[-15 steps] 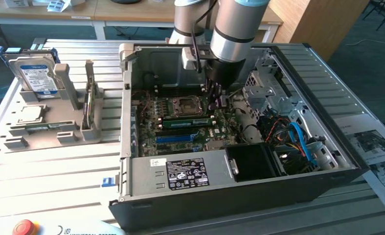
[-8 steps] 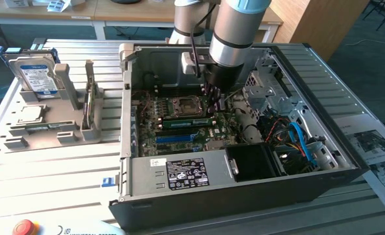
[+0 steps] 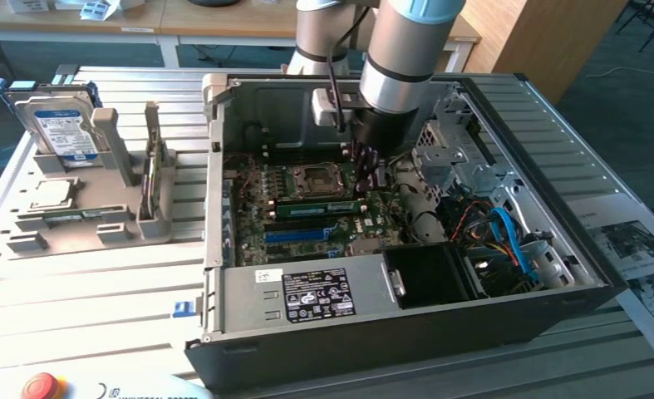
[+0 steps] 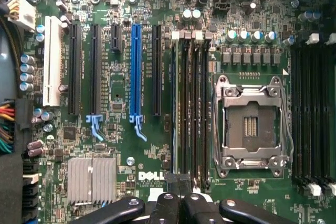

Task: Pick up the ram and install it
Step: 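Press down the ram until it locks into place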

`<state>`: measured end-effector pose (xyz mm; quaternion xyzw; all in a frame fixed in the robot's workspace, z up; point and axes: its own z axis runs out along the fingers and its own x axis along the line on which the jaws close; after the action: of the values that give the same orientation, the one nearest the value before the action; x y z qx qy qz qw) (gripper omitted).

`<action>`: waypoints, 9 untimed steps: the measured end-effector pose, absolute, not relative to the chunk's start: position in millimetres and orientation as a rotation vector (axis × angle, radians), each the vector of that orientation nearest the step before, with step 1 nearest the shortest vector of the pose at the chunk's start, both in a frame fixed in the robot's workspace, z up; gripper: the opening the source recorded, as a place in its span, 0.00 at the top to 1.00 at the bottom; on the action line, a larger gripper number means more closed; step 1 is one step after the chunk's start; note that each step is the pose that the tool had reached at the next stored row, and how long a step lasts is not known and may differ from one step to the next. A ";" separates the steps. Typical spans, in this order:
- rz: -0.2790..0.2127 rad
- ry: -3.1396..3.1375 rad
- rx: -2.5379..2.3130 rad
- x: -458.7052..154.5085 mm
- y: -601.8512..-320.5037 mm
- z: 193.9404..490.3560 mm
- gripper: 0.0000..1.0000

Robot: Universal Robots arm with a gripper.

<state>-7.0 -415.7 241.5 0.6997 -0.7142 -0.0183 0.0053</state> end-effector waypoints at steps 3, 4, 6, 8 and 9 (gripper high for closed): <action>-0.057 -2.236 2.191 -4.9 -415.6 241.5 0.89; -0.057 -2.236 2.191 -4.9 -415.6 241.5 0.89; -0.057 -2.236 2.191 -4.8 -415.6 241.2 0.89; -0.057 -2.236 2.191 -4.8 -415.6 239.0 0.89; -0.057 -2.236 2.191 -4.8 -415.6 237.6 0.89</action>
<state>-4.8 -415.6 237.6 0.6997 -0.7142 -0.0183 0.0053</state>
